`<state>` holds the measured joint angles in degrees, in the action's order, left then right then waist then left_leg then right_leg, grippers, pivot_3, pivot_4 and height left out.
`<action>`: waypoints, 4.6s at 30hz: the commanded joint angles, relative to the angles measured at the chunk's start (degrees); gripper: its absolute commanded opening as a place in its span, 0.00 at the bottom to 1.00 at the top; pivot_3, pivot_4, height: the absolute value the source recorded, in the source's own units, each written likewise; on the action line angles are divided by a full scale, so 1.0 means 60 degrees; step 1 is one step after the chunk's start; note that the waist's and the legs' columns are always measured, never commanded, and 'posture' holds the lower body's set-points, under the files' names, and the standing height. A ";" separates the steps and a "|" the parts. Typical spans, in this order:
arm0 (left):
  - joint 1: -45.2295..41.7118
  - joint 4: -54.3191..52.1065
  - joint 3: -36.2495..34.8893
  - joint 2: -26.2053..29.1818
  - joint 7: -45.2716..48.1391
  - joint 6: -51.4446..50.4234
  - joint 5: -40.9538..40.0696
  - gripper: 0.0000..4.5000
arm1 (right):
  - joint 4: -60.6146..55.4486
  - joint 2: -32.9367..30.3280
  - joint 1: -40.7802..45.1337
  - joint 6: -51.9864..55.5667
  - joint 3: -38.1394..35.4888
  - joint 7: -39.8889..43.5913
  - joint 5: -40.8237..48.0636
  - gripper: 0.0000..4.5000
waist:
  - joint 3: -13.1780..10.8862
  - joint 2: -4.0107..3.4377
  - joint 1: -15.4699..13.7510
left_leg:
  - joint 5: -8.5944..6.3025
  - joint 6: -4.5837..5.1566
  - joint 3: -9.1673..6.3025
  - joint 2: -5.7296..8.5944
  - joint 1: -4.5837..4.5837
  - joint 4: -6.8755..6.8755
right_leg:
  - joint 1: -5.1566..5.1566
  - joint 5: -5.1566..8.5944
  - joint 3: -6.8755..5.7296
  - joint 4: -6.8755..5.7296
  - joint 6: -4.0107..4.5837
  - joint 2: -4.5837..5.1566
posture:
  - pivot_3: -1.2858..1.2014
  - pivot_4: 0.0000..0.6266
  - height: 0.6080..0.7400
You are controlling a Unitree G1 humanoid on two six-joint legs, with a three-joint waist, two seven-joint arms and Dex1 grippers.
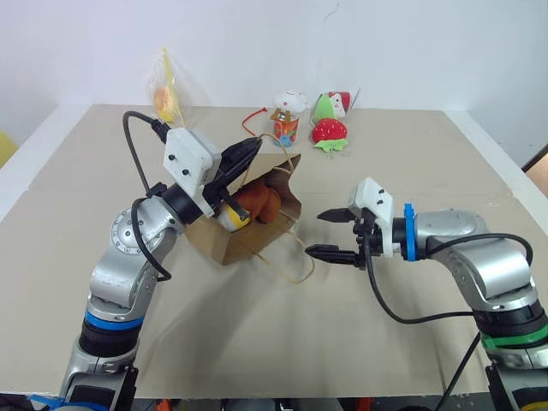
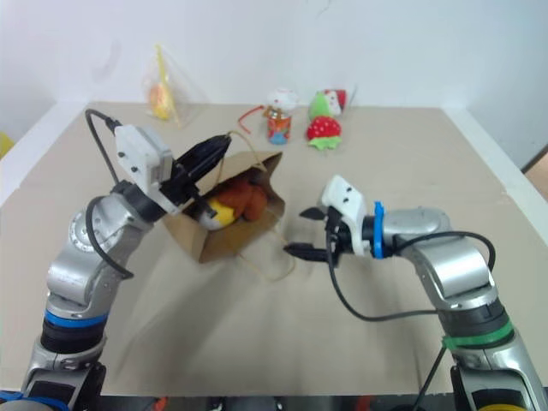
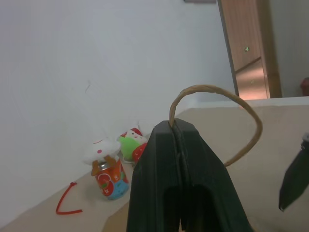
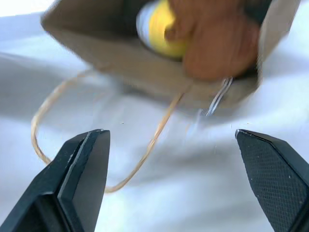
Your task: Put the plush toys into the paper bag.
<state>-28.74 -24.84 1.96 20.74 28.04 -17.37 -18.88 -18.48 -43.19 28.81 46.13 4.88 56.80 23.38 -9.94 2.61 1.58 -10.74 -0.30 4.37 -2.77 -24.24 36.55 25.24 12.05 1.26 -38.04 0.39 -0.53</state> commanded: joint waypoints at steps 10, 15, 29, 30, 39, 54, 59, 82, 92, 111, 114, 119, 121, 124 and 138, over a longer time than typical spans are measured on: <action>-0.0038 -0.0113 -0.0043 0.0017 0.0060 0.0366 0.0137 0.00 | 0.0046 0.0961 -0.0547 0.0085 0.1103 -0.1384 -0.0670 0.54 | 0.0004 0.0006 -0.0026 | 0.0000 -0.0001 0.0003 -0.0003 -0.0001 0.0001 | -0.0003 0.0000 -0.0003 0.0001 -0.0001 0.0003 | 0.52 0.24 1.00; -0.0032 -0.0077 -0.0072 0.0017 0.0044 0.0410 0.0147 0.00 | 0.0194 0.0685 -0.0605 -0.0449 0.1122 -0.1141 -0.0849 0.08 | 0.0004 0.0006 -0.0044 | 0.0000 -0.0001 0.0002 -0.0001 -0.0003 0.0001 | -0.0003 0.0000 -0.0005 0.0001 -0.0002 0.0008 | 0.52 0.24 1.00; -0.0431 0.0488 -0.0136 -0.0028 0.0149 0.0731 0.0216 0.00 | 0.0163 -0.0295 0.0967 0.0619 -0.1572 0.0331 0.2024 0.02 | 0.0002 0.0005 -0.0055 | 0.0000 -0.0001 -0.0002 0.0004 -0.0004 0.0002 | -0.0003 0.0000 -0.0008 0.0001 -0.0001 0.0001 | 0.52 0.24 1.00; -0.0481 0.0541 -0.0139 -0.0034 0.0154 0.0758 0.0220 0.00 | 0.0140 -0.0502 0.1177 0.0852 -0.1765 0.0432 0.2276 0.02 | 0.0001 0.0004 -0.0053 | 0.0000 -0.0001 -0.0001 0.0004 -0.0003 0.0002 | -0.0003 0.0000 -0.0008 0.0001 -0.0001 0.0002 | 0.52 0.24 1.00; -0.0676 0.0960 -0.0071 -0.0241 0.0167 0.0990 0.0269 0.00 | 0.0429 -0.2215 0.2638 0.1858 -0.2264 0.1012 0.3332 0.02 | -0.0001 0.0000 -0.0052 | -0.0005 0.0003 -0.0002 0.0004 -0.0007 -0.0003 | -0.0004 0.0008 -0.0006 0.0008 0.0007 0.0012 | 0.52 0.24 1.00; -0.0522 0.1047 -0.0031 -0.0534 -0.0109 0.1088 0.0684 0.00 | 0.1219 -0.1345 0.2124 -0.0021 -0.0968 0.0228 0.1478 0.15 | -0.0002 -0.0002 -0.0053 | -0.0004 0.0003 0.0001 0.0001 -0.0010 0.0000 | 0.0000 0.0002 -0.0003 0.0007 -0.0002 0.0010 | 0.52 0.24 1.00; -0.0432 0.1022 -0.0107 -0.0431 -0.0034 0.1068 0.0702 0.00 | 0.1228 -0.1340 0.2546 0.0074 -0.1356 0.0529 0.1923 0.52 | -0.0003 -0.0003 -0.0048 | -0.0004 0.0003 0.0005 0.0001 -0.0010 0.0000 | 0.0001 0.0001 -0.0001 0.0007 -0.0004 0.0011 | 0.52 0.24 1.00; -0.0646 0.0575 -0.1099 0.1134 0.2028 -0.1222 -0.2311 0.75 | -0.0884 -0.1622 0.2552 0.3465 -0.2894 0.0566 0.7077 1.00 | -0.0007 -0.0009 -0.0044 | -0.0005 0.0003 -0.0008 -0.0017 -0.0010 -0.0001 | 0.0000 0.0007 -0.0006 0.0006 0.0007 0.0001 | 0.52 0.24 1.00; 0.0953 -0.0537 -0.2505 0.3337 0.3351 -0.3104 -0.4630 1.00 | -0.2117 -0.1098 0.1341 0.2243 -0.0501 0.0142 0.5385 0.47 | -0.0007 -0.0012 0.0024 | -0.0008 -0.0002 -0.0002 -0.0039 0.0002 -0.0011 | 0.0003 0.0016 -0.0019 0.0006 0.0022 -0.0011 | 0.52 0.24 1.00; 0.2654 -0.1349 -0.1540 0.2717 0.2734 -0.1601 -0.2990 1.00 | -0.1379 0.0913 0.1299 -0.0528 0.1602 -0.1105 0.1320 0.11 | -0.0007 -0.0008 -0.0048 | -0.0008 -0.0011 -0.0004 -0.0040 -0.0005 -0.0005 | 0.0006 0.0042 -0.0020 0.0006 0.0068 0.0012 | 0.52 0.24 1.00; 0.2684 -0.1344 -0.1414 0.2543 0.2686 -0.1535 -0.2939 1.00 | -0.1168 0.1293 0.1400 -0.0764 0.1833 -0.1368 0.0776 0.11 | -0.0007 -0.0009 -0.0044 | -0.0008 -0.0011 -0.0004 -0.0041 -0.0005 -0.0006 | 0.0006 0.0039 -0.0017 0.0005 0.0063 0.0004 | 0.52 0.24 1.00; 0.2811 -0.1303 -0.1212 0.2344 0.2612 -0.1411 -0.2828 1.00 | -0.1158 0.1621 0.1379 -0.0747 0.1845 -0.1535 0.0485 0.11 | -0.0007 -0.0008 -0.0049 | -0.0010 -0.0014 -0.0002 -0.0036 -0.0009 -0.0010 | 0.0008 0.0029 -0.0018 0.0005 0.0043 0.0005 | 0.52 0.24 1.00; 0.2771 -0.1174 -0.1146 0.2214 0.2457 -0.1415 -0.2716 1.00 | -0.1155 0.1657 0.1363 -0.0751 0.1851 -0.1519 0.0377 0.11 | -0.0007 -0.0008 -0.0048 | -0.0010 -0.0014 -0.0004 -0.0036 -0.0009 -0.0010 | 0.0007 0.0029 -0.0018 0.0005 0.0043 0.0005 | 0.52 0.24 1.00; 0.2665 -0.0906 -0.0976 0.2072 0.2278 -0.1334 -0.2386 1.00 | -0.1097 0.1658 0.1370 -0.0807 0.1860 -0.1463 0.0215 0.11 | -0.0007 -0.0009 -0.0047 | -0.0010 -0.0014 -0.0005 -0.0038 -0.0006 -0.0010 | 0.0007 0.0030 -0.0019 0.0005 0.0046 0.0003 | 0.52 0.24 1.00; 0.2254 -0.0640 -0.0635 0.1300 0.1739 -0.1823 -0.2414 1.00 | -0.1038 0.1657 0.1388 -0.0917 0.1921 -0.1318 -0.0286 0.11 | -0.0007 -0.0008 -0.0045 | -0.0010 -0.0013 -0.0006 -0.0037 -0.0008 -0.0010 | 0.0006 0.0026 -0.0020 0.0004 0.0040 0.0001 | 0.52 0.24 1.00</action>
<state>-14.42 -27.45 -1.78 28.53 38.41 -28.02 -32.28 -24.24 -33.16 36.08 41.79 16.90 48.63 22.10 -9.98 2.55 1.31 -10.80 -0.38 4.34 -2.99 -24.28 36.49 25.28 12.20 1.14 -38.02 0.62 -0.53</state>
